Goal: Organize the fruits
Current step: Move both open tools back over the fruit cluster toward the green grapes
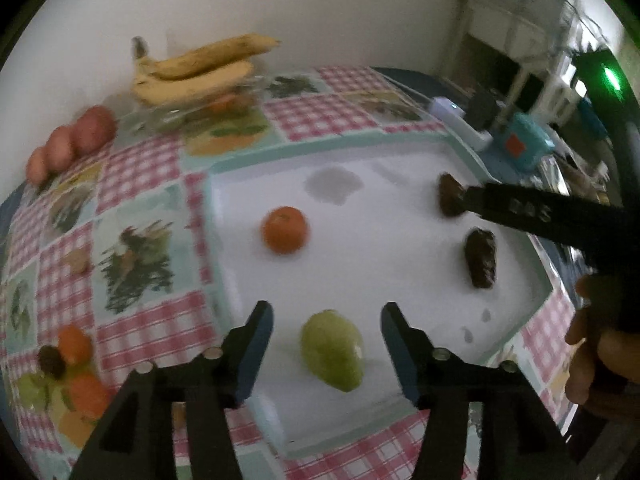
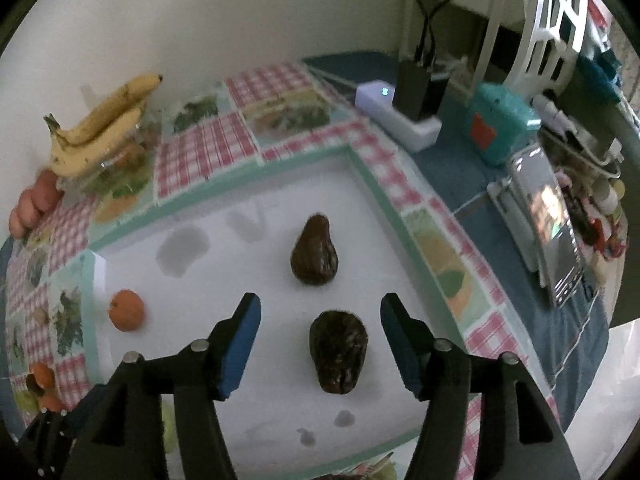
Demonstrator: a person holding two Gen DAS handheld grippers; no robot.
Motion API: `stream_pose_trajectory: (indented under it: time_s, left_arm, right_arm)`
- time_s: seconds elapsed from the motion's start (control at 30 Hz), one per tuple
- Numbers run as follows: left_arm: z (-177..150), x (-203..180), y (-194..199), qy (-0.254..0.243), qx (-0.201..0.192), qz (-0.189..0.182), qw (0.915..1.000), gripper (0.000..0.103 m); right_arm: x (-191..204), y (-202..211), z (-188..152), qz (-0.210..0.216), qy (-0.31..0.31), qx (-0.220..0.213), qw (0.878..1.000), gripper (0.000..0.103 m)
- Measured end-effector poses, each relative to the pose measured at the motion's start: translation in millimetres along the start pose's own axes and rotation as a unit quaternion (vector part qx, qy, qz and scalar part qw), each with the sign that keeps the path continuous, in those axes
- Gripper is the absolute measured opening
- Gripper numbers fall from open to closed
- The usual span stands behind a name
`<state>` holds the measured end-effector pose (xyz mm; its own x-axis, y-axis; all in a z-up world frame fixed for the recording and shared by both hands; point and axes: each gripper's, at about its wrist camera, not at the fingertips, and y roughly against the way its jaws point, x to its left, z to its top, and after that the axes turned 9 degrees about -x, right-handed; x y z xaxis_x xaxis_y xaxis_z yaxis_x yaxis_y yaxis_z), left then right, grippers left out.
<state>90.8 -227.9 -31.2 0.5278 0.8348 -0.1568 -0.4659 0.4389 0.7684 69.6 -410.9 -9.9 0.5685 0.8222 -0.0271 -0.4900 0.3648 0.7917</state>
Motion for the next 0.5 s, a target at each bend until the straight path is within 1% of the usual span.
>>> stream_pose_trajectory:
  time_s: [0.13,0.23,0.27,0.3,0.37,0.4,0.43,0.5]
  left_arm:
    - [3,31,13,0.042,-0.008,0.018,0.9989,0.069]
    - [3,60,23,0.072,-0.015,0.054,0.9958,0.073]
    - [3,73,27,0.089,-0.017,0.062,0.9939,0.076]
    - [1,85,30,0.108,-0.018,0.067,0.9918,0.080]
    - [-3,114,36,0.149,-0.019,0.080,0.9853,0.083]
    - [-4,126,38,0.164,-0.019,0.092,0.9820,0.083]
    - [-7,139,42,0.179,-0.020,0.106,0.9780,0.083]
    - [-13,167,51,0.210,-0.022,0.131,0.9687,0.084]
  right_arm:
    - [5,7,4,-0.003,0.002,-0.013,1.000,0.065]
    - [11,8,3,0.000,0.010,-0.014,1.000,0.065]
    - [14,9,3,0.002,0.015,-0.014,1.000,0.065]
    - [18,10,1,0.006,0.021,-0.015,1.000,0.066]
    - [29,11,0,0.018,0.034,-0.015,0.999,0.072]
    - [34,12,-1,0.026,0.037,-0.016,0.999,0.080]
    - [38,13,-2,0.034,0.039,-0.017,0.999,0.084]
    - [48,14,-5,0.043,0.048,-0.017,0.998,0.084]
